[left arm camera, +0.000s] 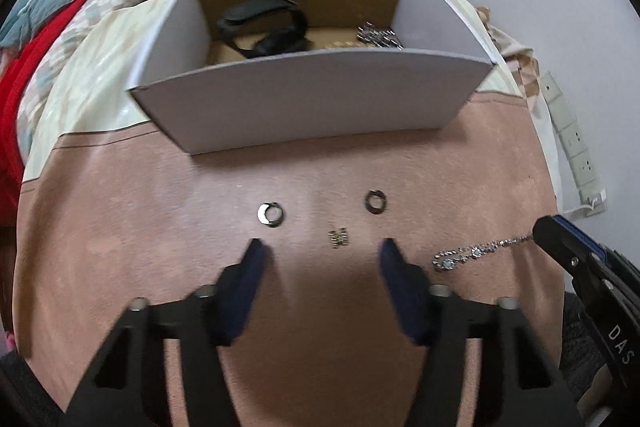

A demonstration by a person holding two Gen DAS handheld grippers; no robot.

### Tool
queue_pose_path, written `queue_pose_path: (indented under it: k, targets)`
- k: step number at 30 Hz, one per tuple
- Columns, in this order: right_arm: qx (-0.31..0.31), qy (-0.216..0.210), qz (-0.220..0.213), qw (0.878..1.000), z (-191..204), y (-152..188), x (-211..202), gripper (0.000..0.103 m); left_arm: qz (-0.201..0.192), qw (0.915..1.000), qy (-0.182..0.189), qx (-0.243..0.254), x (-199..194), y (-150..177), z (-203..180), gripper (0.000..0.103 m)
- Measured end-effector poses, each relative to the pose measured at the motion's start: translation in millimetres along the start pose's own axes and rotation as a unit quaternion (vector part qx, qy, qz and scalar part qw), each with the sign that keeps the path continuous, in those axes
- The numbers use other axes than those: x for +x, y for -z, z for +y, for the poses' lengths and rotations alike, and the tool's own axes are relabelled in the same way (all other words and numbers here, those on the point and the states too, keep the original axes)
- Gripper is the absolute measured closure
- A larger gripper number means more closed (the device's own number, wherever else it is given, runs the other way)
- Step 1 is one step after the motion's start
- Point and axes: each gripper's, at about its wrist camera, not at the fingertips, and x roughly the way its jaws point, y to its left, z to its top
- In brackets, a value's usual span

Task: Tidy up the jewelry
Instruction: 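Grasp the small gold charm with the left gripper, then carry the link bracelet and charm toward the box with both grippers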

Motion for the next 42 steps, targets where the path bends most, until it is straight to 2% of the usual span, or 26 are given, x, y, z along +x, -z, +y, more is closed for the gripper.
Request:
queue_pose_path:
  k: [2, 3, 5, 8, 17, 23, 26, 32, 36, 39, 42]
  targets:
    - [0.002, 0.001, 0.001, 1.000, -1.3, -0.2, 0.7, 0.087, -0.006, 1.0000, 0.001, 0.007, -0.1, -0.5, -3.4, 0.072]
    - [0.003, 0.002, 0.001, 1.000, -1.9, -0.3, 0.9, 0.087, -0.007, 0.9999, 0.000, 0.012, -0.4, -0.7, -5.2, 0.075]
    - [0.007, 0.003, 0.001, 1.000, -2.2, -0.2, 1.0, 0.087, -0.010, 0.9998, 0.003, 0.016, -0.6, -1.4, -4.6, 0.089]
    - [0.009, 0.005, 0.001, 1.000, -4.0, -1.1, 1.0, 0.087, -0.015, 0.9997, 0.005, 0.020, -0.3, -1.5, -3.9, 0.097]
    - [0.005, 0.001, -0.005, 1.000, 0.0, -3.1, -6.1, 0.087, -0.034, 0.9990, 0.011, 0.028, -9.2, -5.5, -4.9, 0.097]
    - [-0.003, -0.008, -0.020, 1.000, 7.4, -9.1, -22.9, 0.087, -0.050, 0.9981, 0.021, 0.030, -29.7, -7.8, -0.4, 0.097]
    - [-0.009, -0.019, -0.031, 0.999, 13.9, -17.2, -37.4, 0.087, -0.065, 0.9971, 0.032, 0.026, -51.9, -13.4, 5.8, 0.097]
    - [-0.033, -0.052, -0.068, 0.996, 36.9, -51.3, -78.2, 0.087, -0.102, 0.9932, 0.054, 0.012, -102.3, -40.7, 22.9, 0.097]
    - [-0.053, -0.080, -0.095, 0.991, 59.2, -89.3, -101.8, 0.087, -0.117, 0.9915, 0.058, 0.000, -123.1, -66.5, 41.0, 0.097]
    - [-0.074, -0.088, -0.109, 0.987, 78.1, -114.9, -107.0, 0.087, -0.123, 0.9911, 0.050, -0.005, -126.6, -81.9, 53.3, 0.097]
    - [-0.090, -0.093, -0.106, 0.986, 95.9, -135.9, -98.2, 0.087, -0.116, 0.9921, 0.044, -0.016, -118.1, -96.8, 66.9, 0.097]
